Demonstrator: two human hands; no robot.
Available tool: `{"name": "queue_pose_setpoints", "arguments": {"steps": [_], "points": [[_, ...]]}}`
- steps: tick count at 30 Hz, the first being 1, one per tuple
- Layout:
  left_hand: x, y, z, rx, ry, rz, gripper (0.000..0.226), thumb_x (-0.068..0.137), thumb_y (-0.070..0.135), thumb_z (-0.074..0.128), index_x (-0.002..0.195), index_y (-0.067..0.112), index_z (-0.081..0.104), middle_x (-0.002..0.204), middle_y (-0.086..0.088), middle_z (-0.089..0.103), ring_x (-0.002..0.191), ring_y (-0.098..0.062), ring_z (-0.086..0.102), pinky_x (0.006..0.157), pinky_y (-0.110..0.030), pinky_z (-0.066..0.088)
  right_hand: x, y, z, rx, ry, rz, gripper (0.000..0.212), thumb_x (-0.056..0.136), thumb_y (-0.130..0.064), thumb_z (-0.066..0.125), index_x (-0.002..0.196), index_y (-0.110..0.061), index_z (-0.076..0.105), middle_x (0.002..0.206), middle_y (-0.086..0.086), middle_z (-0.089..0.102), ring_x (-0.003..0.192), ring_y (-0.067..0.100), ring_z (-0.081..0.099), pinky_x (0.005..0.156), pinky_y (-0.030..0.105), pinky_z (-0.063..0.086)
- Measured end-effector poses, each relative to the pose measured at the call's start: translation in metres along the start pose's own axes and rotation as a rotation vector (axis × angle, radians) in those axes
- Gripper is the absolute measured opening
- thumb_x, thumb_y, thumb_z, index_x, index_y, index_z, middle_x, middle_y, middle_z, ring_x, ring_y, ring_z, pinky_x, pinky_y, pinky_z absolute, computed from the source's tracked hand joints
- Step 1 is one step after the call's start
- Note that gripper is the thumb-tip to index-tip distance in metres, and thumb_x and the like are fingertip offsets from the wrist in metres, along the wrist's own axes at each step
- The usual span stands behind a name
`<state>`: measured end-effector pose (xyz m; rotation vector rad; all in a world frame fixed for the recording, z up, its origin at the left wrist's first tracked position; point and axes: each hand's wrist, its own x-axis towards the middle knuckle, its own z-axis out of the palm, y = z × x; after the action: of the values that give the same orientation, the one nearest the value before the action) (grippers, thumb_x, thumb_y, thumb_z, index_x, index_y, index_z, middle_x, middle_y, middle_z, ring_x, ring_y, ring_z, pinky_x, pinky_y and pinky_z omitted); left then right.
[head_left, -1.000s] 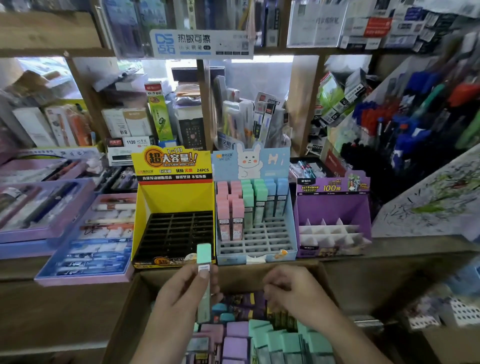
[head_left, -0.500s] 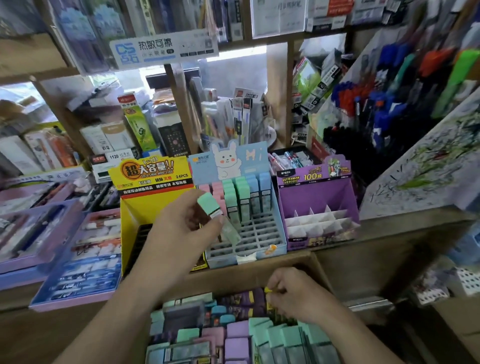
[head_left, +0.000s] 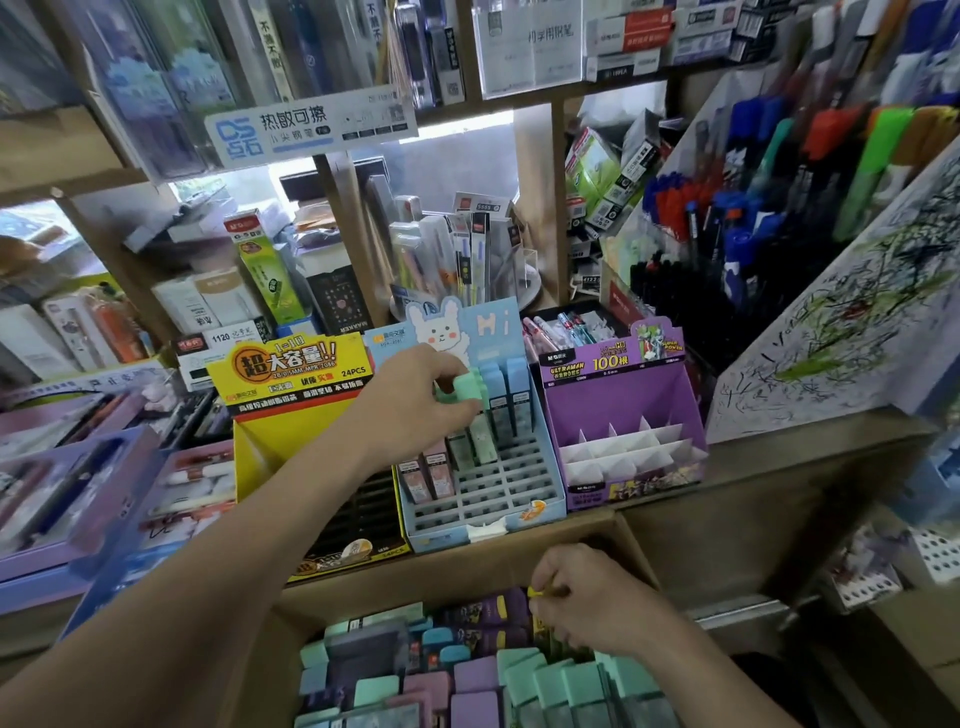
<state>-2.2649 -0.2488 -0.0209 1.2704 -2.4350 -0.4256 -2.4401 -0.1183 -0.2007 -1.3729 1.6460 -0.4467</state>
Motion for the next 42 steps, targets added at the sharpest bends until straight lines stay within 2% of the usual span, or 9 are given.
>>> {"name": "queue_pose_setpoints", "arguments": {"steps": [3, 6, 12, 16, 23, 27, 30, 38, 42], "points": [[0.006, -0.001, 0.003, 0.06, -0.01, 0.031, 0.017, 0.085, 0.031, 0.076, 0.086, 0.014, 0.07, 0.095, -0.005, 0.057, 0.088, -0.021, 0.055, 0.082, -0.042, 0.052, -0.001, 0.0, -0.001, -0.003, -0.002, -0.008, 0.01, 0.091, -0.04, 0.067, 0.096, -0.034, 0.06, 0.104, -0.003, 0.067, 0.086, 0.013, 0.072, 0.083, 0.042, 0.063], [0.008, -0.002, 0.006, 0.14, 0.002, 0.063, 0.024, 0.083, 0.035, 0.076, 0.094, 0.014, 0.071, 0.097, -0.006, 0.054, 0.092, -0.023, 0.051, 0.083, -0.039, 0.05, -0.001, -0.001, -0.001, -0.021, -0.002, -0.016, 0.009, 0.092, -0.039, 0.067, 0.096, -0.034, 0.06, 0.103, -0.004, 0.067, 0.09, 0.013, 0.07, 0.087, 0.042, 0.062], [0.008, -0.006, 0.008, 0.153, -0.001, 0.06, 0.032, 0.082, 0.043, 0.077, 0.102, 0.019, 0.073, 0.105, -0.005, 0.052, 0.104, -0.024, 0.049, 0.091, -0.041, 0.047, 0.0, -0.001, -0.001, -0.006, -0.019, -0.002, 0.009, 0.093, -0.036, 0.067, 0.098, -0.033, 0.06, 0.106, -0.003, 0.066, 0.082, 0.012, 0.074, 0.079, 0.04, 0.064], [0.006, -0.007, 0.01, 0.145, 0.011, 0.058, 0.035, 0.082, 0.044, 0.077, 0.106, 0.019, 0.074, 0.103, 0.0, 0.048, 0.102, -0.022, 0.047, 0.091, -0.039, 0.046, 0.0, -0.001, 0.0, -0.008, -0.019, -0.001, 0.009, 0.092, -0.036, 0.067, 0.096, -0.035, 0.06, 0.106, -0.004, 0.066, 0.08, 0.011, 0.074, 0.078, 0.039, 0.065], [0.003, -0.005, 0.012, 0.132, 0.054, 0.068, 0.025, 0.08, 0.039, 0.079, 0.099, 0.024, 0.075, 0.1, 0.003, 0.046, 0.103, -0.019, 0.043, 0.088, -0.032, 0.039, 0.0, -0.002, -0.001, -0.018, -0.022, 0.0, 0.007, 0.094, -0.034, 0.066, 0.096, -0.035, 0.059, 0.103, -0.003, 0.067, 0.079, 0.011, 0.074, 0.078, 0.039, 0.065], [0.001, -0.004, 0.013, 0.117, 0.078, 0.081, 0.022, 0.082, 0.037, 0.078, 0.099, 0.025, 0.073, 0.101, 0.004, 0.048, 0.105, -0.018, 0.043, 0.092, -0.035, 0.041, -0.001, -0.003, -0.001, -0.021, -0.021, -0.004, 0.008, 0.094, -0.033, 0.066, 0.096, -0.035, 0.059, 0.103, -0.003, 0.067, 0.079, 0.011, 0.074, 0.077, 0.037, 0.065], [0.0, -0.005, 0.012, 0.09, 0.104, 0.096, 0.013, 0.084, 0.033, 0.077, 0.095, 0.027, 0.072, 0.101, 0.002, 0.051, 0.107, -0.019, 0.047, 0.095, -0.038, 0.044, -0.001, -0.003, -0.001, -0.018, -0.017, -0.007, 0.008, 0.093, -0.034, 0.066, 0.098, -0.033, 0.06, 0.103, -0.001, 0.068, 0.081, 0.015, 0.075, 0.078, 0.042, 0.064], [0.001, -0.007, 0.017, 0.076, 0.165, 0.082, 0.01, 0.083, 0.03, 0.079, 0.086, 0.022, 0.075, 0.093, 0.004, 0.057, 0.098, -0.018, 0.048, 0.089, -0.038, 0.045, 0.0, -0.002, -0.001, -0.005, -0.022, 0.011, 0.01, 0.091, -0.037, 0.067, 0.097, -0.033, 0.06, 0.102, -0.002, 0.068, 0.08, 0.014, 0.074, 0.078, 0.043, 0.064], [-0.003, -0.007, 0.018, 0.061, 0.173, 0.066, 0.015, 0.083, 0.033, 0.079, 0.094, 0.025, 0.072, 0.093, 0.006, 0.054, 0.094, -0.014, 0.049, 0.086, -0.035, 0.048, -0.001, -0.003, -0.001, -0.013, -0.014, 0.013, 0.01, 0.091, -0.038, 0.067, 0.097, -0.035, 0.061, 0.103, -0.002, 0.068, 0.084, 0.016, 0.074, 0.079, 0.044, 0.064]]}}
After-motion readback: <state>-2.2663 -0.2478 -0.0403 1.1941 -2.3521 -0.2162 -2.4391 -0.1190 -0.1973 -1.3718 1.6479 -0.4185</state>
